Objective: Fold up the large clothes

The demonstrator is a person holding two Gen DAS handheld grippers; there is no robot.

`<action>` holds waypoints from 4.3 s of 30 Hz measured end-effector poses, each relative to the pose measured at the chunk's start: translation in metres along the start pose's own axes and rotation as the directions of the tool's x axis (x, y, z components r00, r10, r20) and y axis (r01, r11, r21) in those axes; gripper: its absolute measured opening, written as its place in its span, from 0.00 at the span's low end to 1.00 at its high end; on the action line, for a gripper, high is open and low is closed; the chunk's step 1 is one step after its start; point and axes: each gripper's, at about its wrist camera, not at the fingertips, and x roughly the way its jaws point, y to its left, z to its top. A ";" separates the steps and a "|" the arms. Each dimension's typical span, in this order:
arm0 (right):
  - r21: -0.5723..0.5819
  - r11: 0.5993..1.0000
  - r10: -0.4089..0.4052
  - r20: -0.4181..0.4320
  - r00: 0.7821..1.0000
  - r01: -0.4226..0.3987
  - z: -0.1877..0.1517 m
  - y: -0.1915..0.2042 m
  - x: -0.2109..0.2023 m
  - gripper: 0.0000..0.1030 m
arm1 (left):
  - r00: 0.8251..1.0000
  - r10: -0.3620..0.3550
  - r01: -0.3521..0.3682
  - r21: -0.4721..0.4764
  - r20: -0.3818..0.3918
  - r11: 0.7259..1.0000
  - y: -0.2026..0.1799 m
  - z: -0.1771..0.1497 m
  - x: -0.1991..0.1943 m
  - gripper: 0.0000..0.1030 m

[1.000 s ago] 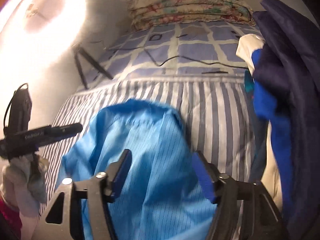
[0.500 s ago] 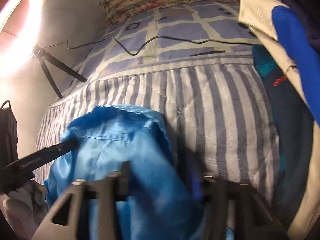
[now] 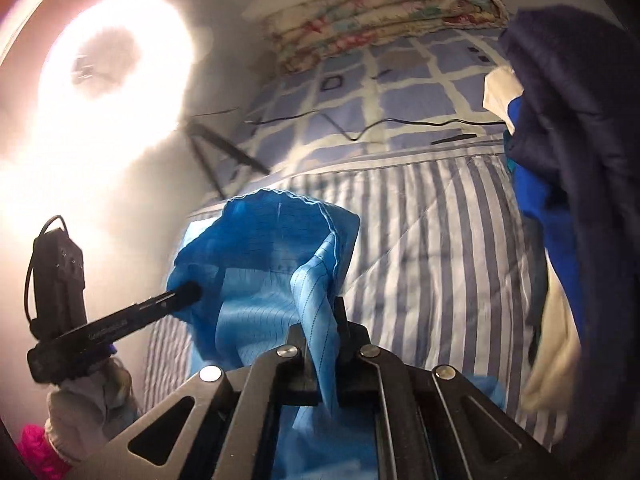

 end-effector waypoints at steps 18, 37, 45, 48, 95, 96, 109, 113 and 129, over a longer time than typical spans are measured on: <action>-0.038 0.999 0.002 -0.088 0.996 -0.005 -0.166 0.040 -0.094 0.00 | 0.997 -0.027 0.020 -0.093 -0.075 0.995 0.001 -0.188 -0.102 0.00; -0.280 0.959 -0.087 -0.184 0.979 0.032 -0.287 0.070 -0.099 0.01 | 0.986 0.075 -0.070 0.037 -0.147 0.997 0.011 -0.313 -0.117 0.01; -0.314 0.950 -0.084 -0.250 0.965 0.002 -0.316 0.075 -0.112 0.21 | 0.968 0.125 -0.102 0.111 -0.217 0.989 0.019 -0.355 -0.128 0.01; -0.304 0.952 -0.060 -0.272 0.961 -0.027 -0.322 0.075 -0.133 0.27 | 0.965 0.129 -0.106 0.109 -0.229 0.988 0.027 -0.360 -0.145 0.04; 0.142 0.988 0.109 -0.312 0.944 -0.067 -0.342 0.066 -0.207 0.50 | 0.944 0.092 -0.087 0.031 -0.317 0.996 0.059 -0.359 -0.185 0.33; 0.138 0.988 0.106 -0.308 0.945 -0.065 -0.340 0.069 -0.192 0.50 | 0.948 0.086 -0.086 0.015 -0.307 0.996 0.060 -0.354 -0.184 0.33; 0.011 0.999 -0.019 -0.552 0.834 0.030 -0.399 0.086 -0.059 0.18 | 0.963 0.106 -0.100 0.038 -0.247 0.994 0.043 -0.331 -0.157 0.33; -0.009 0.999 -0.038 -0.516 0.856 0.039 -0.408 0.082 -0.133 0.22 | 0.965 0.118 -0.111 0.044 -0.236 0.993 0.046 -0.329 -0.174 0.33; -0.027 0.919 -0.356 -0.478 0.803 0.392 -0.418 0.041 -0.422 0.30 | 0.901 0.239 -0.262 -0.017 -0.361 0.965 0.000 -0.404 -0.419 0.33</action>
